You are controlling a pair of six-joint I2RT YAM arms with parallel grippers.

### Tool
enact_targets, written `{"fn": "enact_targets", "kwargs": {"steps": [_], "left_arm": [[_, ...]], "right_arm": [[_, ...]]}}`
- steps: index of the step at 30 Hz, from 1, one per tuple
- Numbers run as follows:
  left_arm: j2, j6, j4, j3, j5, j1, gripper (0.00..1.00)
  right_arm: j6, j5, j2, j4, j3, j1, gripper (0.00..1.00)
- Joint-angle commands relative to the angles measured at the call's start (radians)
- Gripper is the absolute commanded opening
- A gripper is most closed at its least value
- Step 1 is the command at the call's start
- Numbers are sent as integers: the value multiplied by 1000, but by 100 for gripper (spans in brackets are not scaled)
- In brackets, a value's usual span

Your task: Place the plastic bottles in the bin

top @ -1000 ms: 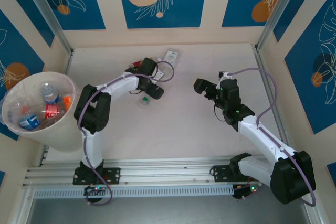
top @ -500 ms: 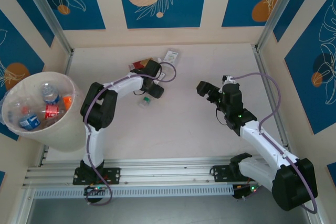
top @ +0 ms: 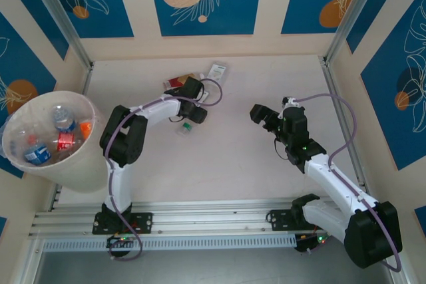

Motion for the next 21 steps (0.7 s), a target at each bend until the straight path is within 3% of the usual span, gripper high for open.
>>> {"fn": "enact_targets", "kwargs": {"steps": [1,7,16,21], "left_arm": [[-70,-31,58,-37,68,-11,31],[-171,-53,94,-84,118,-10,0],[-457,-120,332,-317,213,-8,0],[-621,-154,444,-426,200,-1,0]], "right_arm": [[-23,-56,10,8,19,-3,99],[-9,-85,34,30,23,-3,100],[-27,-234,38,142,15,4,100],[-78,-191,39,186,6,39,100]]}}
